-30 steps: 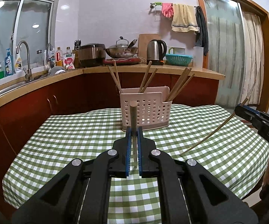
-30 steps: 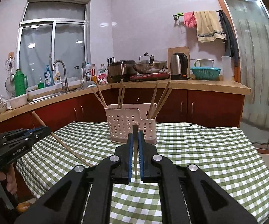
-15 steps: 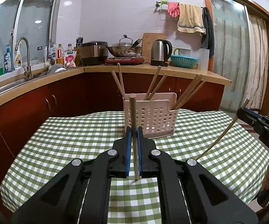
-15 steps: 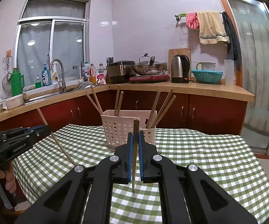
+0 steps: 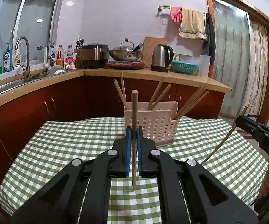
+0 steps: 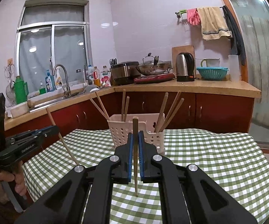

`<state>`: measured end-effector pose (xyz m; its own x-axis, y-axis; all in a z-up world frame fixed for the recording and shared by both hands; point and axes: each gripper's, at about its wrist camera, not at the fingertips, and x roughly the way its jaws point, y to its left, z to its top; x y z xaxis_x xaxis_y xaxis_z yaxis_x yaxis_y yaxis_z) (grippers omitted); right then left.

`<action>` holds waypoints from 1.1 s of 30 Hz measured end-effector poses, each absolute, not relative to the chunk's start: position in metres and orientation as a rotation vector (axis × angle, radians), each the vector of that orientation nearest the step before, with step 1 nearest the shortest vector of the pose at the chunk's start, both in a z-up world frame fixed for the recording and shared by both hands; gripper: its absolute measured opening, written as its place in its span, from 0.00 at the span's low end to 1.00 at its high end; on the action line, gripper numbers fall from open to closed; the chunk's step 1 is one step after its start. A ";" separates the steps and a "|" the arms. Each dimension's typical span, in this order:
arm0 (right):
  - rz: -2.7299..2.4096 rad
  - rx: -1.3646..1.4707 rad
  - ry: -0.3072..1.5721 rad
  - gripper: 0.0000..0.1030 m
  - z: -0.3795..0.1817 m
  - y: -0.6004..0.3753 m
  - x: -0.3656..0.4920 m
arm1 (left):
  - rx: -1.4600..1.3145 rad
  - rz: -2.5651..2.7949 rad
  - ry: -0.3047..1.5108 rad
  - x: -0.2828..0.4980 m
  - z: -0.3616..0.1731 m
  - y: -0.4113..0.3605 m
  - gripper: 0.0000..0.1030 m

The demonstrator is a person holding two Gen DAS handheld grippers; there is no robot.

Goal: Organize utensils
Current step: 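Lift both held chopsticks and lower them into the pink basket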

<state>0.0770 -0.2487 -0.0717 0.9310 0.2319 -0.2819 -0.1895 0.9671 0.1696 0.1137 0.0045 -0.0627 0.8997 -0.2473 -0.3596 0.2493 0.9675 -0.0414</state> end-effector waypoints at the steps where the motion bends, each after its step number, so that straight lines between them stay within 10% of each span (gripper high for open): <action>1: 0.220 0.145 0.300 0.06 -0.068 -0.248 0.078 | 0.004 -0.260 0.367 0.114 -0.060 0.005 0.06; 33: 0.219 0.122 0.035 0.06 0.024 -0.272 0.190 | -0.016 -0.303 0.023 0.225 0.067 -0.029 0.06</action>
<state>0.1902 -0.2718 0.0242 0.9756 0.2184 -0.0212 -0.2142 0.9688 0.1245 0.2249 -0.0288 0.0667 0.9541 -0.2987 -0.0201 0.2983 0.9543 -0.0189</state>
